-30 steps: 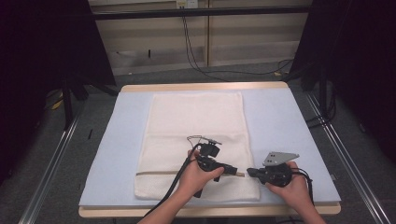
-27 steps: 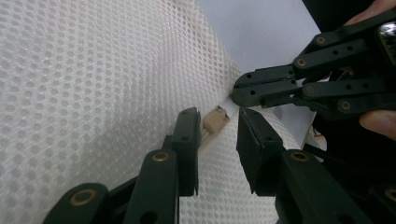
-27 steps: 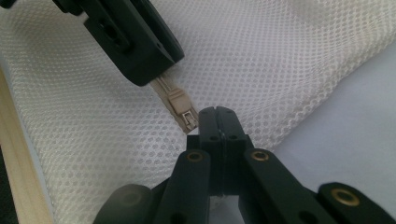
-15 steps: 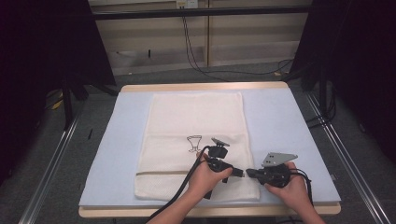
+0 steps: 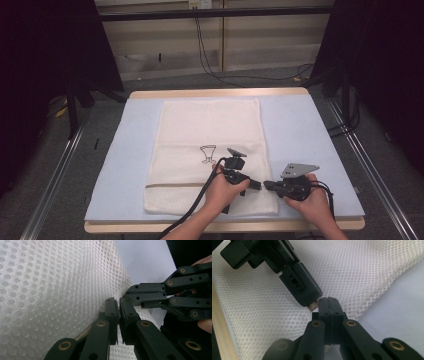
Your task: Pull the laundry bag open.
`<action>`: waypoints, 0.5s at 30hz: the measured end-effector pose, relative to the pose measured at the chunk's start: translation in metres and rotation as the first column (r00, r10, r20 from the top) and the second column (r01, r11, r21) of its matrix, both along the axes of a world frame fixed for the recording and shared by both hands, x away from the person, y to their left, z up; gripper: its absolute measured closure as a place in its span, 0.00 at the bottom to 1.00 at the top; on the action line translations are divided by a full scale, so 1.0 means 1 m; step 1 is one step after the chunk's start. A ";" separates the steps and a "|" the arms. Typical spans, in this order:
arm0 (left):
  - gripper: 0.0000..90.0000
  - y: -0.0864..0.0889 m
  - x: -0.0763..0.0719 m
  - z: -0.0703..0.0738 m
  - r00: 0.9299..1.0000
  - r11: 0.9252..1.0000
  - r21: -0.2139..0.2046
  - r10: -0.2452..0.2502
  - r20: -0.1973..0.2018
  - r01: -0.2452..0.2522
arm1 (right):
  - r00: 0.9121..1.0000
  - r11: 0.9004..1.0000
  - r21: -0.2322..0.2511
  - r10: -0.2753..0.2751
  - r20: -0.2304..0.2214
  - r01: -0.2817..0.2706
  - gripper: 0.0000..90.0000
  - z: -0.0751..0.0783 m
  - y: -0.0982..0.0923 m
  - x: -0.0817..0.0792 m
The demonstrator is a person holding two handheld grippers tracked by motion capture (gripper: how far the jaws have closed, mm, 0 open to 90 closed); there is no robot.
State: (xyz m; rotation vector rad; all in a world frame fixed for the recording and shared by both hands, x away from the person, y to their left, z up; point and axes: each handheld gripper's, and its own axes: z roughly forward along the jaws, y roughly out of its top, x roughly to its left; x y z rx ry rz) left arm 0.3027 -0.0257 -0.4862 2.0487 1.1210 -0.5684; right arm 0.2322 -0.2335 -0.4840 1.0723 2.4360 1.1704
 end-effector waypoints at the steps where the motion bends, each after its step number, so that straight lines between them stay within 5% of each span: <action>1: 0.96 0.001 0.000 0.001 1.000 1.000 0.001 0.000 -0.007 0.000 | 1.000 1.000 0.000 -0.001 -0.004 0.001 1.00 0.000 0.000 0.000; 15: 0.97 0.015 0.002 0.008 0.999 1.000 -0.005 0.014 -0.046 -0.014 | 1.000 1.000 -0.013 0.016 0.005 -0.016 1.00 0.000 0.000 0.000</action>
